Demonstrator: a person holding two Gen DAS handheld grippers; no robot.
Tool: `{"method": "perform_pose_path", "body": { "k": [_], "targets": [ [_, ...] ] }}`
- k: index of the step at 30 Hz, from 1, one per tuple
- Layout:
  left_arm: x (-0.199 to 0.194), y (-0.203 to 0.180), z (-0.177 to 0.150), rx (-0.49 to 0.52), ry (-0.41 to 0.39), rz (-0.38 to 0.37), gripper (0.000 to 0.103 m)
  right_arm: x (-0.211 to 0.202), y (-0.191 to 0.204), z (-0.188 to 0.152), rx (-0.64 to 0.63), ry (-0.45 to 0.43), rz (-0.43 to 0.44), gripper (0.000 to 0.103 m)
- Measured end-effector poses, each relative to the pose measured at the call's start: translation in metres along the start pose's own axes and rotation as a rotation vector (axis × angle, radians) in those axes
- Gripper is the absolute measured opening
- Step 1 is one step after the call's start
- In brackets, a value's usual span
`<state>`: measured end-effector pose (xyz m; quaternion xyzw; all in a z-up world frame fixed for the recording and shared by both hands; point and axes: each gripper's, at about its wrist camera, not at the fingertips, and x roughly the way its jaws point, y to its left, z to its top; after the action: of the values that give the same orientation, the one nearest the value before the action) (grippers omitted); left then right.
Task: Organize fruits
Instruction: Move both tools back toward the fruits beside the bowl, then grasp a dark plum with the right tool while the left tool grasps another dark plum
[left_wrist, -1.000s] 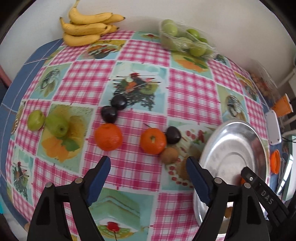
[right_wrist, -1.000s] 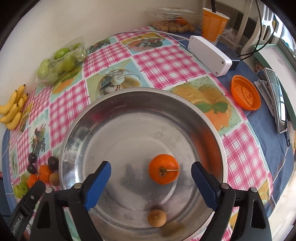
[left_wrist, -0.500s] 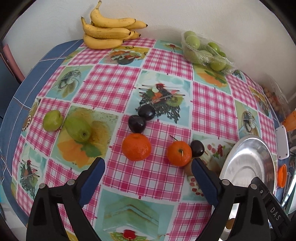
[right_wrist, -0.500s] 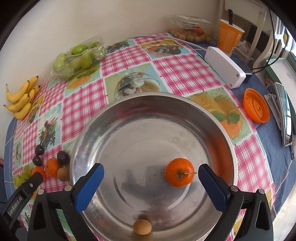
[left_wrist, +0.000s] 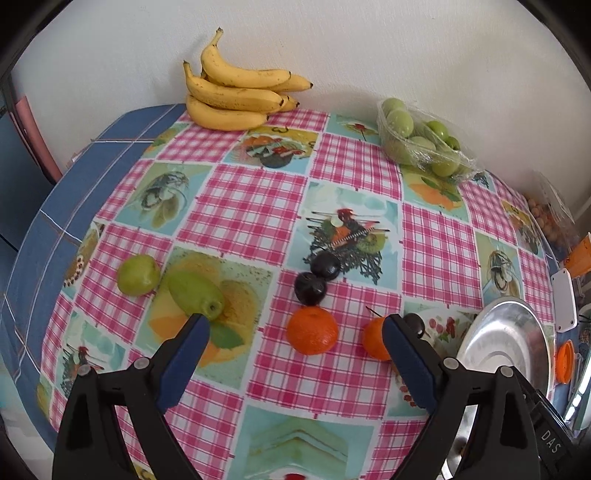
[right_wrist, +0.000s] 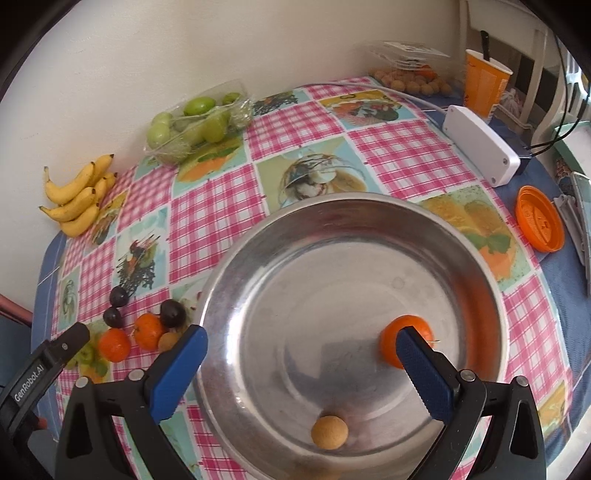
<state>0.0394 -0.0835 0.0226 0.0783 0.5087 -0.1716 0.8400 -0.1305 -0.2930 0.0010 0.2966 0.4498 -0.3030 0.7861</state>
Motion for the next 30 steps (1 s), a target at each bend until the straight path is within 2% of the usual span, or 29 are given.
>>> {"method": "perform_pose_path", "body": {
  "k": [14, 20, 24, 30],
  "targets": [
    [0.003, 0.054, 0.019, -0.078, -0.02, -0.006, 0.095, -0.009, 0.052, 0.001, -0.084, -0.061, 0.119, 0.103],
    [0.006, 0.067, 0.027, -0.054, -0.034, 0.013, 0.095, -0.008, 0.086, 0.003, -0.175, -0.089, 0.087, 0.103],
    [0.012, 0.072, 0.034, -0.068, -0.019, -0.028, 0.095, 0.001, 0.102, 0.005, -0.195, -0.076, 0.108, 0.103],
    [0.023, 0.06, 0.043, -0.027, 0.022, -0.075, 0.095, 0.014, 0.119, 0.015, -0.172, -0.047, 0.16, 0.1]
  ]
}}
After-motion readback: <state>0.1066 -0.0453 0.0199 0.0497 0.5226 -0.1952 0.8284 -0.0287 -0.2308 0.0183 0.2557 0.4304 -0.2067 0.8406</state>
